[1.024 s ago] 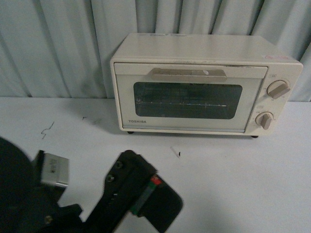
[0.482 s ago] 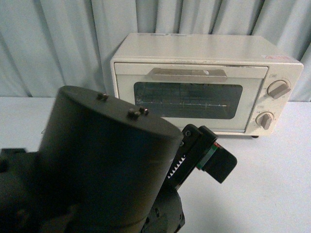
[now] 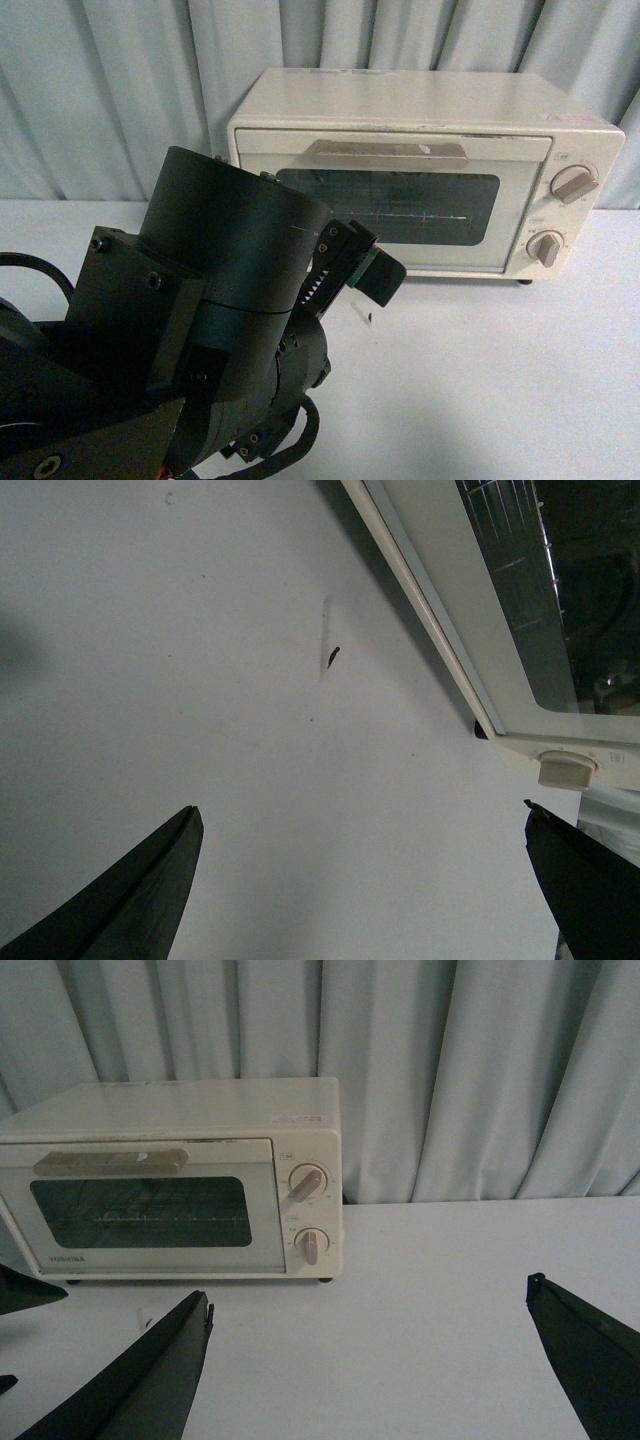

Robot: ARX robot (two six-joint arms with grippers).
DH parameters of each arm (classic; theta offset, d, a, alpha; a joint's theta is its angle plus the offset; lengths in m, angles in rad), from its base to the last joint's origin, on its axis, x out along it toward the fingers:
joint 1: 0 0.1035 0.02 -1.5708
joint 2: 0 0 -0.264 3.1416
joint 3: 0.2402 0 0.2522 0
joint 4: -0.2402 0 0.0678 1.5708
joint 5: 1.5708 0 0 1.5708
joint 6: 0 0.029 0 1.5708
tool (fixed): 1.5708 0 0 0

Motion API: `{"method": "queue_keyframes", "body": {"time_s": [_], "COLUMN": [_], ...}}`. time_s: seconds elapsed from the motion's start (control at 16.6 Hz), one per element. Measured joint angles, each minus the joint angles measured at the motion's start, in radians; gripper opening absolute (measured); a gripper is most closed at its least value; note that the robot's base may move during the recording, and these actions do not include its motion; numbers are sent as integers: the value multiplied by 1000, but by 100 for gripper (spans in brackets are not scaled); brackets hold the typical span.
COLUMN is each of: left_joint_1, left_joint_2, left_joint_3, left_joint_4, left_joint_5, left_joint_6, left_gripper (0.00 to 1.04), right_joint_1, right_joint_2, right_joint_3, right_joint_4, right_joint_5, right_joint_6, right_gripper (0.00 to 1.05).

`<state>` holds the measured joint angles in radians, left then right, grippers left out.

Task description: Open oven

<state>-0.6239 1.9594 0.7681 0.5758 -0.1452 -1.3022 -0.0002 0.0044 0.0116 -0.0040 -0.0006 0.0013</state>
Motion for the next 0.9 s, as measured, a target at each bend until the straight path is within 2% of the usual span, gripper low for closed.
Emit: {"method": "queue_keyframes", "body": {"time_s": [0.36, 0.9], "left_joint_1": [-16, 32], "left_joint_2": [54, 108], "left_joint_3": [40, 58], "left_joint_4": [16, 3], "left_joint_5": [-13, -74], "left_joint_6": [-31, -160], "left_gripper": [98, 98], "right_joint_1": [0, 0], "right_joint_2": [0, 0], "right_joint_3": [0, 0], "right_joint_4": [0, 0], "right_joint_5": [0, 0], "right_joint_6": [0, 0], "right_gripper": [98, 98]}}
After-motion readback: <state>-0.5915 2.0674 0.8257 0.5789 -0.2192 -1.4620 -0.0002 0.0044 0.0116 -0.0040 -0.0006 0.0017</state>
